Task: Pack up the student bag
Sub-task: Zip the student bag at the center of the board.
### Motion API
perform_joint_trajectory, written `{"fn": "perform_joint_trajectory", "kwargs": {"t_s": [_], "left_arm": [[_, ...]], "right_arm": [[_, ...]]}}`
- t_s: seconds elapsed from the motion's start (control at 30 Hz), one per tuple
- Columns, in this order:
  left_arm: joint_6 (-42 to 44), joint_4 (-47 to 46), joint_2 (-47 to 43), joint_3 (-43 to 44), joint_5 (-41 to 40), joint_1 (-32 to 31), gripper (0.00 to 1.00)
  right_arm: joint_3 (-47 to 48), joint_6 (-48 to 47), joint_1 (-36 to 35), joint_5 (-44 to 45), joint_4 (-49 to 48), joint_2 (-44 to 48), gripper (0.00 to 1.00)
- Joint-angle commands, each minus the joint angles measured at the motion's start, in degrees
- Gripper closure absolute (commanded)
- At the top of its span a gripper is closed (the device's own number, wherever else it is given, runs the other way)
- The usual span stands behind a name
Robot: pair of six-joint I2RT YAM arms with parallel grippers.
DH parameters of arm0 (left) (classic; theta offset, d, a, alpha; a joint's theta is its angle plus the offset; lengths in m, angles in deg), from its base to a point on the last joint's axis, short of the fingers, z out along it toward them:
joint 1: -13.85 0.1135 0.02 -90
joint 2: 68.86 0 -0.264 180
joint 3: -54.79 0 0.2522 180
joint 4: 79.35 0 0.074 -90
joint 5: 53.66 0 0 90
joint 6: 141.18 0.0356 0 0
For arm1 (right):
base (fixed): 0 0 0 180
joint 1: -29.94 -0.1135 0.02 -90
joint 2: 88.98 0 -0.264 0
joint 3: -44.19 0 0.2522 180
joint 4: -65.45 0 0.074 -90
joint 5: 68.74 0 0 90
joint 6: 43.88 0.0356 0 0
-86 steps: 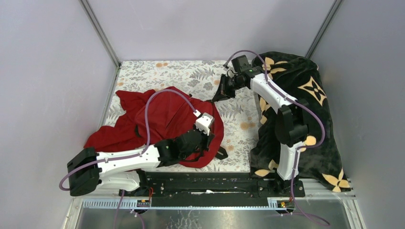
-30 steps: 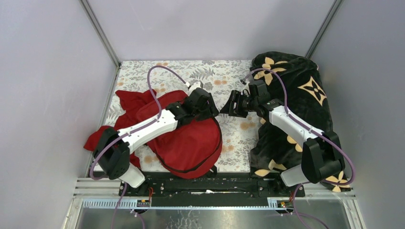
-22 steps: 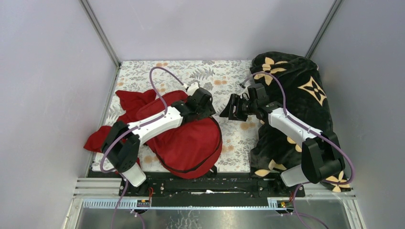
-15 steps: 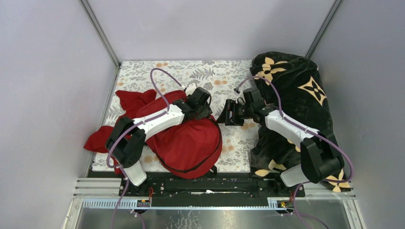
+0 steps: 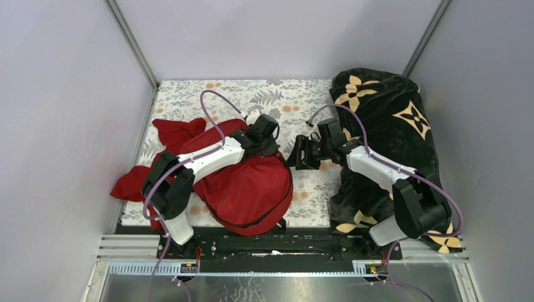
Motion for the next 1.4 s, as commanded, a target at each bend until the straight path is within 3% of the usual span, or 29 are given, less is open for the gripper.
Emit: {"fn": "perform_joint_trajectory", "kwargs": {"t_s": [0.0,0.2,0.3,0.37,0.4,0.9,1.1,1.23,1.37], "left_arm": [[0.02,-2.88,0.13,1.48,-0.82,0.57,1.0],[0.54,-2.96,-0.72,1.28,-1.48,0.63,1.0],[0.79,-2.71,-1.43,0.57,-3.03,0.58,1.0],[1.26,-2.32,-2.17,-0.02,-5.0,0.62,1.0],[1.49,-1.66,-2.47,-0.22,-6.46,0.58,1.0],[4.29,1.81,-5.1,-1.9,-15.94,3.03,1.0],[5.2,-2.31,-7.36,-3.28,-9.9,5.06,1.0],[11.24,-10.81,-9.82,-3.89,-0.03,4.97,0.81],[15.78,-9.41,-12.67,0.91,2.64,4.98,0.41]], "right_arm": [[-0.07,-0.93,-0.99,-2.03,-1.22,-0.3,0.33],[-0.9,-0.17,-1.07,-4.23,-2.58,-1.52,0.42],[-0.9,0.0,-1.07,-4.26,-2.89,-1.75,0.66],[-1.06,0.24,-1.08,-4.01,-3.02,-1.8,0.92],[-1.08,0.39,-1.1,-3.85,-2.98,-1.9,1.0],[-3.59,-0.08,-1.06,-2.96,-2.4,-0.59,1.0],[-1.82,-0.67,-1.07,-0.53,-1.69,-0.27,1.0],[3.2,-1.69,-0.91,5.38,-0.16,-1.63,1.0],[11.55,-1.62,3.26,2.27,-0.13,-4.55,1.0]]}}
